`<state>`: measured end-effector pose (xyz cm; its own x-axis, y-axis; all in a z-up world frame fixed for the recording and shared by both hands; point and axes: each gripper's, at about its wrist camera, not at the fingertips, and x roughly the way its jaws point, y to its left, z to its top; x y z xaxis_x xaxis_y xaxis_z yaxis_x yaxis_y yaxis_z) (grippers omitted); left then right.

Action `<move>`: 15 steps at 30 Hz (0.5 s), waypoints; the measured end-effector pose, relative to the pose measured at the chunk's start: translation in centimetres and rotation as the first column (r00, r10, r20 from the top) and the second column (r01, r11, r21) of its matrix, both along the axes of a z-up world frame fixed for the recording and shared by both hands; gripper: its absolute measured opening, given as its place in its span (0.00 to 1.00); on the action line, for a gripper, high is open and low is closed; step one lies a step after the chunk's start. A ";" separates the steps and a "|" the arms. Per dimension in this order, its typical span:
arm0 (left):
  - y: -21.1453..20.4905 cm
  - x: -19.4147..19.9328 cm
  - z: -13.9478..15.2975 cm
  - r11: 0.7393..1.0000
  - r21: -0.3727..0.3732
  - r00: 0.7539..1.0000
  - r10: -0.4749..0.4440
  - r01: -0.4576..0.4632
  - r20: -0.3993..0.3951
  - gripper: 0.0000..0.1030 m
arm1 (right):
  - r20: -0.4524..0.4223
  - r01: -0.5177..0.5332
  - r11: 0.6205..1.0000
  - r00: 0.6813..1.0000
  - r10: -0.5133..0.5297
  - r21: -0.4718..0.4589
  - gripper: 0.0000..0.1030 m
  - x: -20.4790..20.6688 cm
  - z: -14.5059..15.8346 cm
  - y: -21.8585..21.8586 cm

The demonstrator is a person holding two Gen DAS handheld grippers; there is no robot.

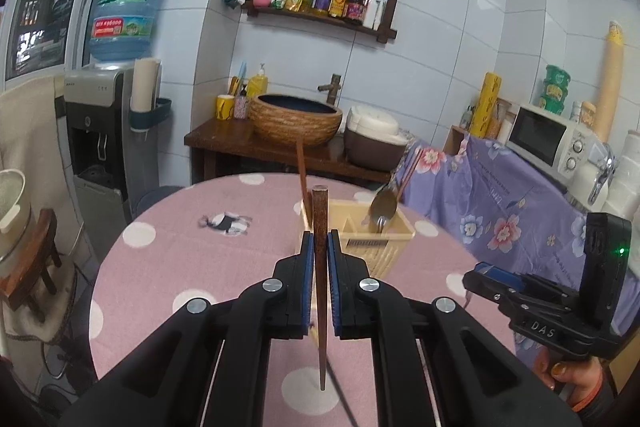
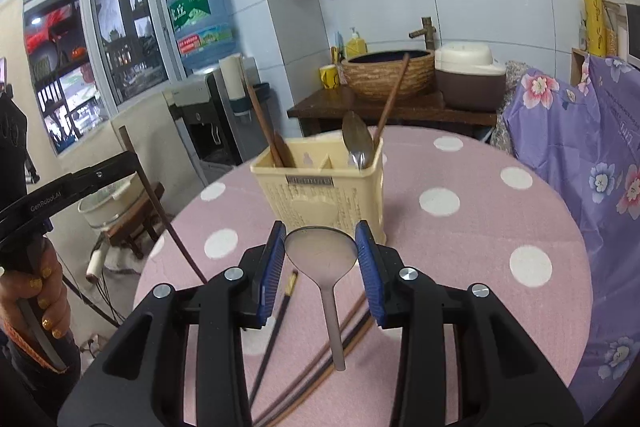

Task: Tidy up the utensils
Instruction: 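Carry clear spoon and brown chopstick over the beige caddy with both tools, then open right tool dropping clear spoon into caddy while left tool releases chopstick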

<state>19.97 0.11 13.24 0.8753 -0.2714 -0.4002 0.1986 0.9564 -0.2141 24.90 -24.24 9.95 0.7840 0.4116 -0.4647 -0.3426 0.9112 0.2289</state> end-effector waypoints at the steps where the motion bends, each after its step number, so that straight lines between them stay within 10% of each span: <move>1: -0.1 0.3 1.0 1.000 -0.001 1.000 -0.003 0.003 0.015 0.08 | 0.012 0.003 1.000 1.000 -0.003 0.013 0.36 0.3 0.8 0.1; 9: -2.0 4.6 10.2 1.000 -0.014 0.991 -0.002 0.004 0.137 0.08 | 0.186 0.072 0.996 0.979 -0.080 0.049 0.36 5.0 10.3 1.8; 15: -3.7 8.5 10.6 0.998 0.022 0.984 0.062 -0.067 0.167 0.08 | 0.233 0.135 0.990 0.962 -0.141 0.042 0.36 8.8 11.4 2.9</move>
